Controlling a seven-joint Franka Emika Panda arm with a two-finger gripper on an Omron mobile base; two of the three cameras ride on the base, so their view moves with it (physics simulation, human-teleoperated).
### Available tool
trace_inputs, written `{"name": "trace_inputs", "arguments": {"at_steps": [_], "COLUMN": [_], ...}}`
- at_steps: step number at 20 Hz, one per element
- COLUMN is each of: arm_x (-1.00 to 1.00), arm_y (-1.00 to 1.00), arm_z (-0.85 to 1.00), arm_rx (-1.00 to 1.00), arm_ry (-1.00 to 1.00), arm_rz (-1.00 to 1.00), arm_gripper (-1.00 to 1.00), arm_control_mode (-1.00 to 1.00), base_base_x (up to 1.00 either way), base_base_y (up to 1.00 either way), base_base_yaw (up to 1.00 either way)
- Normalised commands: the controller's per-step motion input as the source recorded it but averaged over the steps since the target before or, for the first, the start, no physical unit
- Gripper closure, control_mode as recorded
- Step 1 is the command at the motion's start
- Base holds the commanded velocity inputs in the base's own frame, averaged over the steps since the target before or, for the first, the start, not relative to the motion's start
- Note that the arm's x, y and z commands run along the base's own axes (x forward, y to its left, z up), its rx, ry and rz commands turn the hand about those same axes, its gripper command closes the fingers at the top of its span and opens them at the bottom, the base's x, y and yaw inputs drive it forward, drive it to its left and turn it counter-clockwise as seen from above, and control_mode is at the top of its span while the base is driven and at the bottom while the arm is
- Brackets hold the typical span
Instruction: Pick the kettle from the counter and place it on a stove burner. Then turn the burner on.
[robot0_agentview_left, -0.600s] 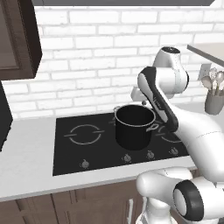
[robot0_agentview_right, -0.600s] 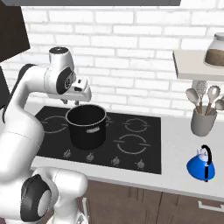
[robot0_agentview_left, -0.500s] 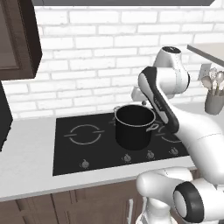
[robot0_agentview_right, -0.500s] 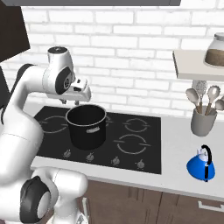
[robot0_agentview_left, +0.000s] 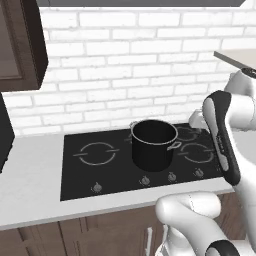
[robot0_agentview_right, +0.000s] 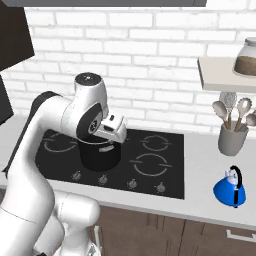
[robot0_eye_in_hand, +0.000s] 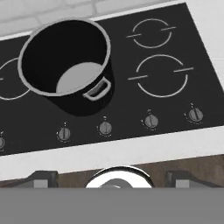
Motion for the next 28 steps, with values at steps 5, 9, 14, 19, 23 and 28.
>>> {"name": "trace_inputs", "arguments": {"at_steps": [5, 9, 14, 19, 23, 28], "arm_x": [-0.19, -0.44, -0.09, 0.00, 0.00, 0.08], "arm_y": [-1.00, -1.00, -1.00, -1.00, -1.00, -1.00], "arm_z": [0.00, 0.00, 0.00, 0.00, 0.00, -0.06], "arm_rx": [0.00, -0.02, -0.11, -0.10, -0.10, -0.04], "arm_ry": [-0.01, -0.20, -0.12, -0.09, -0.07, -0.06], "arm_rz": [-0.10, -0.07, -0.16, -0.18, -0.17, -0.13], "arm_gripper": [-1.00, -1.00, -1.00, -1.00, -1.00, -1.00], "arm_control_mode": [-1.00, -1.00, -1.00, -1.00, -1.00, -1.00], "base_base_x": [0.00, 0.00, 0.00, 0.00, 0.00, 0.00], "base_base_y": [0.00, 0.00, 0.00, 0.00, 0.00, 0.00], "base_base_yaw": [0.00, 0.00, 0.00, 0.00, 0.00, 0.00]}}
